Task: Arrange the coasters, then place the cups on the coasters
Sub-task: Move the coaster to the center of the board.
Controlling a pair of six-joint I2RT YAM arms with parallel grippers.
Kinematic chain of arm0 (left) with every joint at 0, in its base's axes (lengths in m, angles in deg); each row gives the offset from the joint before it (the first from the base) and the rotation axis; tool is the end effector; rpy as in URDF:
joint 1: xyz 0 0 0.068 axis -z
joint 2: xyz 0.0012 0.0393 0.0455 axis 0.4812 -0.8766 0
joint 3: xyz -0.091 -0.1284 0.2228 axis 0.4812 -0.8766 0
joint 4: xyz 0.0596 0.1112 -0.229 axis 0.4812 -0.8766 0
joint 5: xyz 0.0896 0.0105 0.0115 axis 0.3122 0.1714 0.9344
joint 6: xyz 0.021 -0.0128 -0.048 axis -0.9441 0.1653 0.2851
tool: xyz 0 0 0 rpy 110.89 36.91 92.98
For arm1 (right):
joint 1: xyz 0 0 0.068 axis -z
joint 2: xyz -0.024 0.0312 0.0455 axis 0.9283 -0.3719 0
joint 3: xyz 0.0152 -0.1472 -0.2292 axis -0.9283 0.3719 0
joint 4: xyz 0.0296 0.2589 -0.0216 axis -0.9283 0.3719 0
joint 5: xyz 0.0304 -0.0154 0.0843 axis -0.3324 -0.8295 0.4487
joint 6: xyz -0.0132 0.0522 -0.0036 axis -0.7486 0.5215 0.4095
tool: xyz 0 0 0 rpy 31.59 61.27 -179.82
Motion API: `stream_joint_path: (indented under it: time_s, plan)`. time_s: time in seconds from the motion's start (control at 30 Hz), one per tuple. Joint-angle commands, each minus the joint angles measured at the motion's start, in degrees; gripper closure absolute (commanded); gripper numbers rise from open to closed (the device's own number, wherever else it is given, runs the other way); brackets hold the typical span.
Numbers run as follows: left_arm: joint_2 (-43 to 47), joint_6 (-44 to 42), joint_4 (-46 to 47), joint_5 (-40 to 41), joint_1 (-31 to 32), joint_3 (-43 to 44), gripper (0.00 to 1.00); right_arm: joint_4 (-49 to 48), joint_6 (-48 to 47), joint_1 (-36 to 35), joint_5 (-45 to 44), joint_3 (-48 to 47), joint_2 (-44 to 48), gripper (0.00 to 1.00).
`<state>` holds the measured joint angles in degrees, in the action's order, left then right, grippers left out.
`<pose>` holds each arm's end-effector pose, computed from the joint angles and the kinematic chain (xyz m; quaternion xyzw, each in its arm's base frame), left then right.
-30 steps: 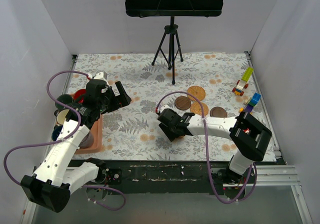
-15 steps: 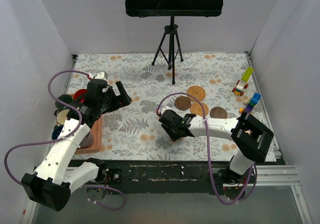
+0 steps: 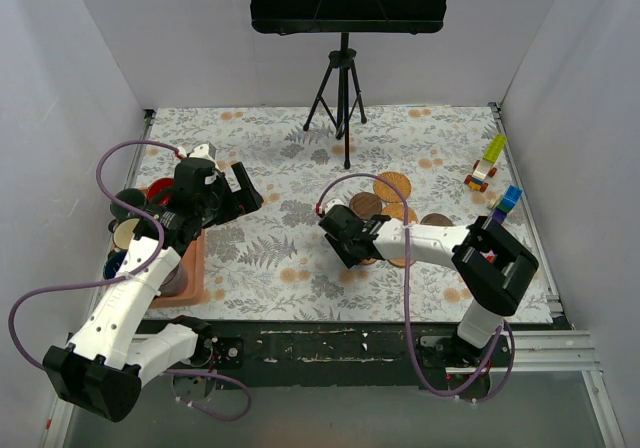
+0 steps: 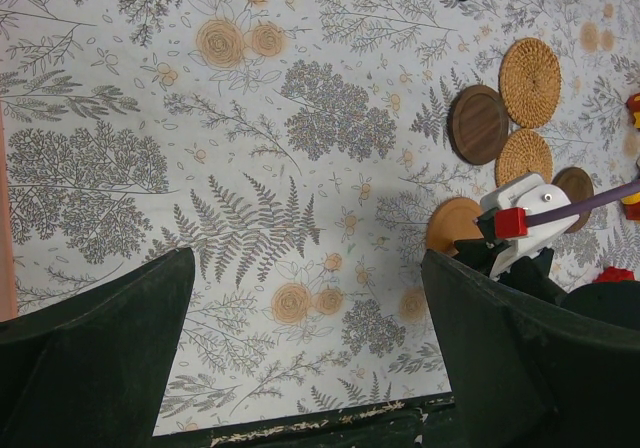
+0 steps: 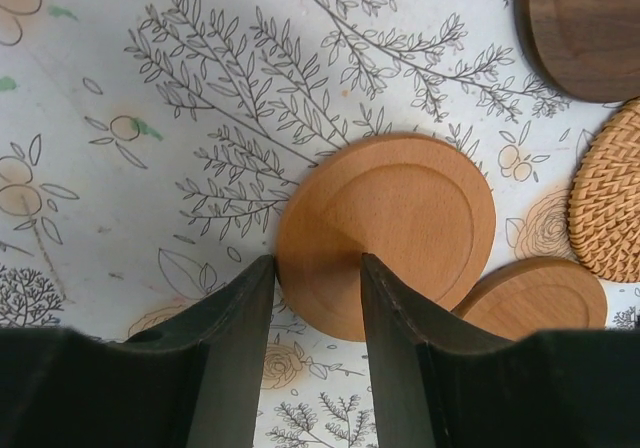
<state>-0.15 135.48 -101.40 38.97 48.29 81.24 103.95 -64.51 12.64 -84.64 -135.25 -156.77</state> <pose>0.1929 -0.0669 0.3335 -0.4053 0.8153 -0.2826 0.3020 0.1955 0.2611 0.1688 -0.3104 0.9021 -0.0219 0.2991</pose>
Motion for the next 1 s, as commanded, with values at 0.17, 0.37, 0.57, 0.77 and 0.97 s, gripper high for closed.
stream_joint_path:
  time_s: [0.17,0.37,0.57,0.77,0.97]
  plan:
    - [0.2,-0.3,0.2,1.1,0.2,2.0,0.02,1.4,-0.2,1.9,-2.3,-1.8,-3.4,0.53]
    - [0.4,-0.3,0.2,1.1,0.2,1.9,0.02,0.8,-0.4,2.8,-2.5,-2.3,-4.2,0.53]
    - [0.5,-0.3,0.1,0.9,0.2,1.9,0.02,0.0,-0.9,3.7,-2.3,-2.3,-4.7,0.53]
    - [0.6,-0.3,0.1,1.0,0.2,1.8,0.02,-0.3,-1.8,4.3,-2.3,-3.4,-5.8,0.53]
    - [0.7,-0.3,0.2,1.1,0.2,1.7,0.02,-0.4,-2.1,4.8,-2.5,-4.2,-6.8,0.53]
